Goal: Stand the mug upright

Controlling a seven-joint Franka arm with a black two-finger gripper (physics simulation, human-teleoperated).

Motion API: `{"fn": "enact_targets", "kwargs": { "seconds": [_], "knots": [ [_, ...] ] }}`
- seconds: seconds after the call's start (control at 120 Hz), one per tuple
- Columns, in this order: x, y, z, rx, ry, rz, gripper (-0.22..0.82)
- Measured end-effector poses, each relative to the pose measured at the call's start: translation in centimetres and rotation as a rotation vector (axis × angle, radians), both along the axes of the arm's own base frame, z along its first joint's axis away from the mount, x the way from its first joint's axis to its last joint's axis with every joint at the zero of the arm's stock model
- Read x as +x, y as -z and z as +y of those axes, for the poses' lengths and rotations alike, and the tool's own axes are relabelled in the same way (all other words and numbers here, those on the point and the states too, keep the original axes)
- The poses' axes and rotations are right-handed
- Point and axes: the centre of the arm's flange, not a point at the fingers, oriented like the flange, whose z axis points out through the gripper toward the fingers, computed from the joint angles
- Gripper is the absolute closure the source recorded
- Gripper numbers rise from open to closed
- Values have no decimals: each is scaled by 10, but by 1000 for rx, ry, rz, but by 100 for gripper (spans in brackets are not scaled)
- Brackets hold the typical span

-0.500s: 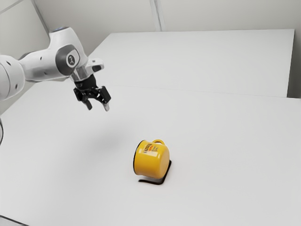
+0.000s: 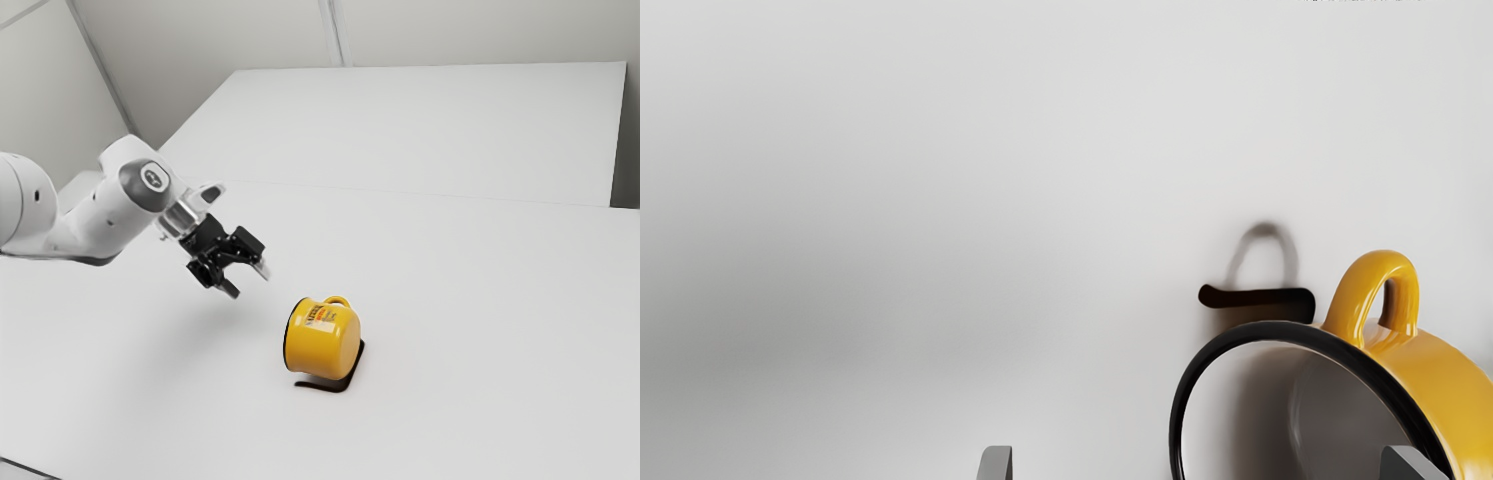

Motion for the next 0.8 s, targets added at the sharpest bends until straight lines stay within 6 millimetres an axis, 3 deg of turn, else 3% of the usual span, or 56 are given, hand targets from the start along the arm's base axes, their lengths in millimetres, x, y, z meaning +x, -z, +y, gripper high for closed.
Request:
{"fn": "enact_targets", "kwargs": {
  "seconds": [0.258, 0.458, 0.8],
  "knots": [
    [-12, 10, -9, -174, -35, -24, 0],
    [-22, 8, -34, -244, 67, -65, 0],
    [-37, 16, -44, -339, 142, -137, 0]
  ]
}}
